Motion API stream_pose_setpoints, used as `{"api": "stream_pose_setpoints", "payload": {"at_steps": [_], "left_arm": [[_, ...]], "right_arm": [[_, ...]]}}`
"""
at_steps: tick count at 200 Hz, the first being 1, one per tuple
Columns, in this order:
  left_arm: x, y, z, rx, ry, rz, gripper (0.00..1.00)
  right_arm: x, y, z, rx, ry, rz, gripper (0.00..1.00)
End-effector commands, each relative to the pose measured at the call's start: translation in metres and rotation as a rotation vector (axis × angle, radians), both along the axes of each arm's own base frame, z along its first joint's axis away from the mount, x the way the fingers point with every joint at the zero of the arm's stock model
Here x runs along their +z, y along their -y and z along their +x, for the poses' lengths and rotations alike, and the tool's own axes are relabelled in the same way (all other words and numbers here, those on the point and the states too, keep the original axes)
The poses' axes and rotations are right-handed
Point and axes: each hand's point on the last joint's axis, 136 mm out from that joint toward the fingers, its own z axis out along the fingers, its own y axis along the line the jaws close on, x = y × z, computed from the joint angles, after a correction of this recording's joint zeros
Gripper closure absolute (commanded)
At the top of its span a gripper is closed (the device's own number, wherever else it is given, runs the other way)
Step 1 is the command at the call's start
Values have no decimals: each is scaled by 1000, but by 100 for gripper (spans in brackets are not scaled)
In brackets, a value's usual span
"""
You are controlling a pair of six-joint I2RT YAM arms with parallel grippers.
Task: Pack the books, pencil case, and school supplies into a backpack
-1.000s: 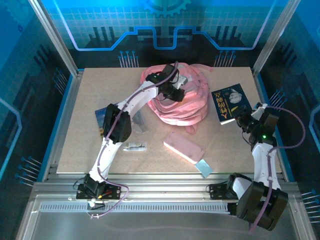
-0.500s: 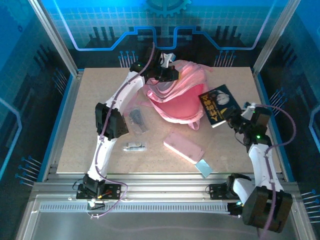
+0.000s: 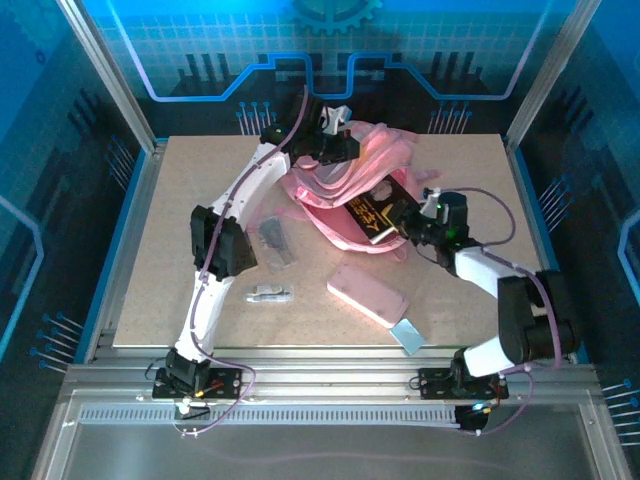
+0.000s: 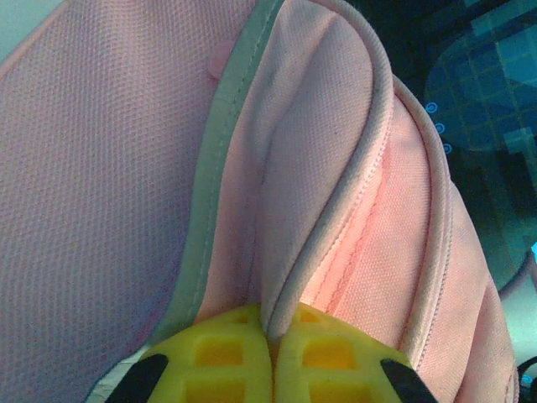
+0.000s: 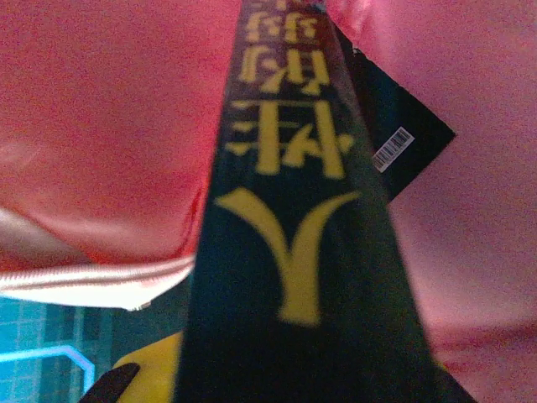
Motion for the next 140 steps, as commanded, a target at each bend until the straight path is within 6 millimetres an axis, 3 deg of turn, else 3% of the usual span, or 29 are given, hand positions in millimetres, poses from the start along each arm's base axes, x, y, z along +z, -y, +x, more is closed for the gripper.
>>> {"api": "stream_pose_setpoints", "payload": {"at_steps": [1, 50, 79, 105, 119, 123, 140], "left_arm": [[87, 9, -8, -37, 175, -136, 100], [79, 5, -2, -22, 169, -124, 100], [83, 3, -2, -18, 171, -132, 100], [93, 2, -7, -21, 176, -153, 100], [98, 3, -11, -27, 178, -166, 100], [98, 4, -12, -30, 177, -167, 100], [103, 3, -15, -32, 178, -170, 100]], "right_arm": [[72, -27, 26, 18, 244, 94, 100], [95, -33, 19, 24, 295, 113, 100], [53, -19, 24, -24, 147, 5, 100], [7, -9, 43, -79, 20, -29, 100], [-2, -16, 58, -61, 29, 9, 100], [8, -19, 68, -54, 57, 29, 100], [6, -29, 87, -38, 67, 58, 100]]}}
